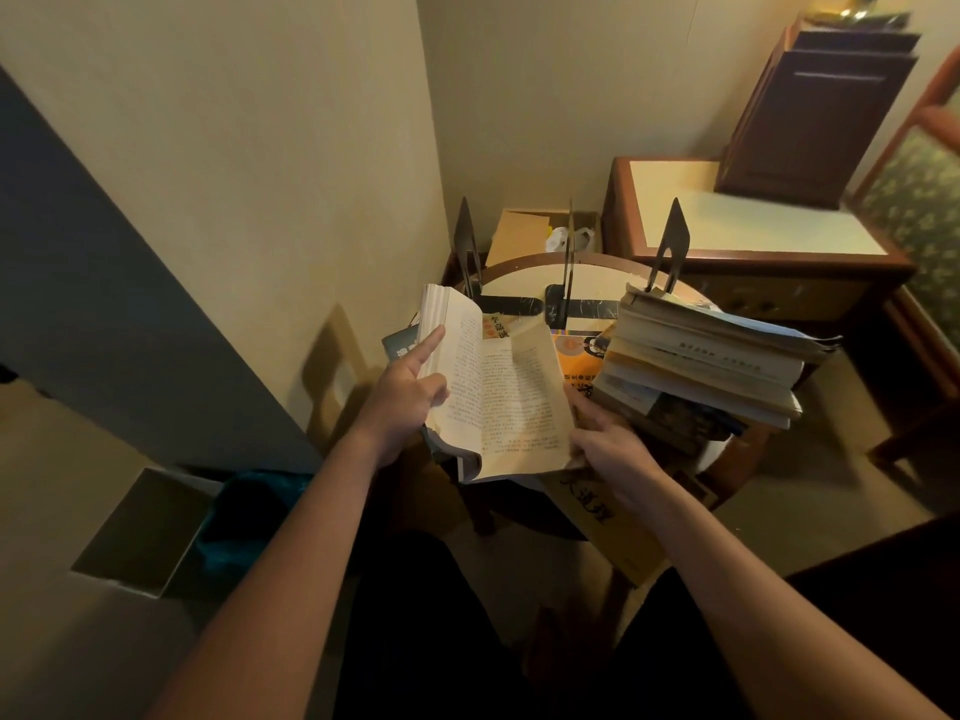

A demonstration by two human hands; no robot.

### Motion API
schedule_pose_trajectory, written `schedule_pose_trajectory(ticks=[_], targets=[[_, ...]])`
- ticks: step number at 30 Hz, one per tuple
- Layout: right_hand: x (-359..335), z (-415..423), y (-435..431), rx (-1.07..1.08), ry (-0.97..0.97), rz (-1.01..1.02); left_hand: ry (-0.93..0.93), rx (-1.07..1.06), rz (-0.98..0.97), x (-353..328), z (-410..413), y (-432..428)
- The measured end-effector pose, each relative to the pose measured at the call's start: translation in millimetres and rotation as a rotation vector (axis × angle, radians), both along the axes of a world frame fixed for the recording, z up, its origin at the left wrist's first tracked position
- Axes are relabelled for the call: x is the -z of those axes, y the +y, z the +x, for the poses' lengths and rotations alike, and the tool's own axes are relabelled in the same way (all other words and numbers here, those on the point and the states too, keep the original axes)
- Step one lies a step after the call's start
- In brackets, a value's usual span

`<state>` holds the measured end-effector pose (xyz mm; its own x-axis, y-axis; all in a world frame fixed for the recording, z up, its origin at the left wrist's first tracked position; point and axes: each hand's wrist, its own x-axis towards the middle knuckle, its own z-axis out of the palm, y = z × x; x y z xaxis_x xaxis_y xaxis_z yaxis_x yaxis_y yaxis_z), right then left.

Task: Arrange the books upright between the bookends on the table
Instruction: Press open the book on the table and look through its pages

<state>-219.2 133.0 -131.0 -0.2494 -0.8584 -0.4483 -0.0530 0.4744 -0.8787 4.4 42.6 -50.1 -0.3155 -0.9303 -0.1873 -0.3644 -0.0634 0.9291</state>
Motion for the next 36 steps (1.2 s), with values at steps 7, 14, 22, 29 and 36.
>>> schedule_pose_trajectory(ticks=[7, 14, 22, 29, 36], targets=[[-0.4, 0.0, 1.9, -0.017, 0.036, -0.018, 0.002, 0.000, 0.019, 0.7, 0.1, -0.9], [2.2, -10.0, 6.5, -0.059, -0.035, -0.040, -0.016, 0.004, 0.003, 0.1, -0.6, -1.1], [4.6, -15.2, 7.0, -0.110, -0.101, -0.017, -0.010, 0.019, -0.005, -0.1, -3.6, -0.5], [6.2, -17.3, 11.9, -0.095, -0.164, -0.074, -0.030, 0.024, 0.000, 1.1, -6.1, -1.3], [6.5, -11.7, 5.1, 0.031, -0.267, -0.066, -0.058, 0.038, -0.016, -1.1, -8.6, 0.0]])
